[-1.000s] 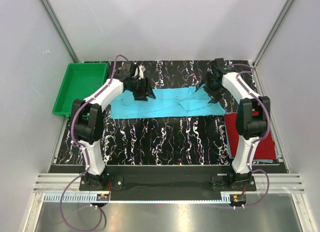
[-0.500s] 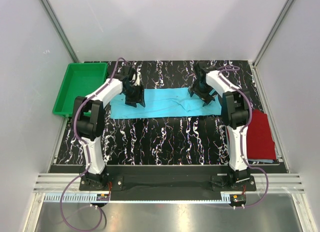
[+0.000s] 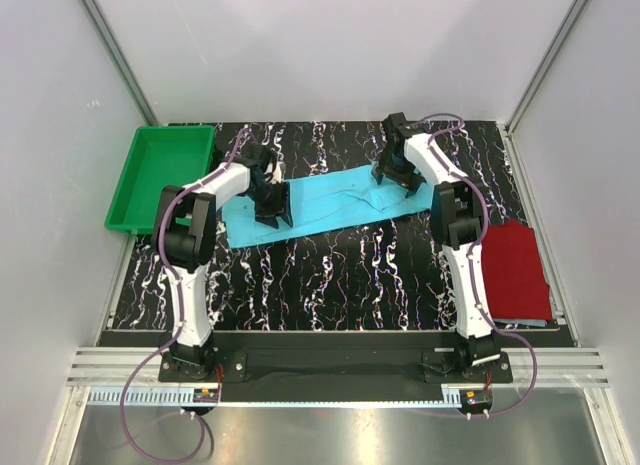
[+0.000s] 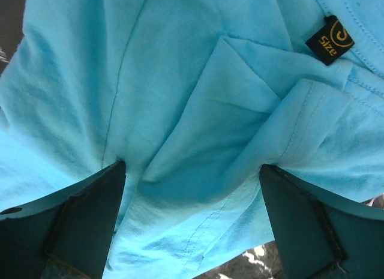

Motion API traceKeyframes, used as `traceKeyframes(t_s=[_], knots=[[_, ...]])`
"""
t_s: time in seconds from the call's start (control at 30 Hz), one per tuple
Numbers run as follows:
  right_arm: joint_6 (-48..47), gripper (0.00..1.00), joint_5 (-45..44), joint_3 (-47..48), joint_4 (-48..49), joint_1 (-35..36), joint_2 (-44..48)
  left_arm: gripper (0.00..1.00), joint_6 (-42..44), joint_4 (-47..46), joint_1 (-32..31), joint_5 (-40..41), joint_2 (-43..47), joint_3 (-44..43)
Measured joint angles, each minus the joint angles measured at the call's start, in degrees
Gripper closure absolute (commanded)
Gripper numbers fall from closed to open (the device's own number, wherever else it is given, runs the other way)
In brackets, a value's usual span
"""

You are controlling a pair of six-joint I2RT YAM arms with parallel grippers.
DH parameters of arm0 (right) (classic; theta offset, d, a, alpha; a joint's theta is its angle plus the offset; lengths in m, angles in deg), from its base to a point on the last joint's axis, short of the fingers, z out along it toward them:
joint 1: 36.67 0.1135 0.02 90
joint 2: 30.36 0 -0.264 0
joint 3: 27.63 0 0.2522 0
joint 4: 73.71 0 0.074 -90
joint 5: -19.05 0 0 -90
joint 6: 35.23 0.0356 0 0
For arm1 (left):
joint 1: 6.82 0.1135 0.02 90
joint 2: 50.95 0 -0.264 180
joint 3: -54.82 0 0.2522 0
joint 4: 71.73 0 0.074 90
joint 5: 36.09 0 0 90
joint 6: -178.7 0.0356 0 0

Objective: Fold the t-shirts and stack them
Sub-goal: Fold the tshirt

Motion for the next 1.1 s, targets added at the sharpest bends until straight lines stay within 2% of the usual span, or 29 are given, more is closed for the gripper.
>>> traceKeyframes(t_s=[0.23, 0.47, 0.67, 0.87, 1.1], knots=[[-9.94, 0.00, 0.81, 10.99, -0.76, 0.00, -6.05, 0.47, -6.71, -4.70, -2.71, -9.42, 4.13, 9.51], [-16.87, 0.00, 4.31, 19.21, -0.37, 0.00, -10.56, 0.46, -17.92, -13.77, -14.43, -15.82, 9.20, 20.68], [-18.62, 0.00, 9.20, 22.14, 1.49, -0.07, -12.07, 0.43, -26.08, -19.69, -23.82, -16.57, 9.90, 21.92], [-19.23, 0.00, 10.54, 18.05, 2.64, -0.04, -9.49, 0.36, -27.34, -18.16, -24.24, -13.79, 17.97, 21.33], [-19.21, 0.00, 8.09, 12.41, -1.79, 0.28, -1.38, 0.34, -22.69, -14.84, -22.27, -9.38, 28.63, 20.59]])
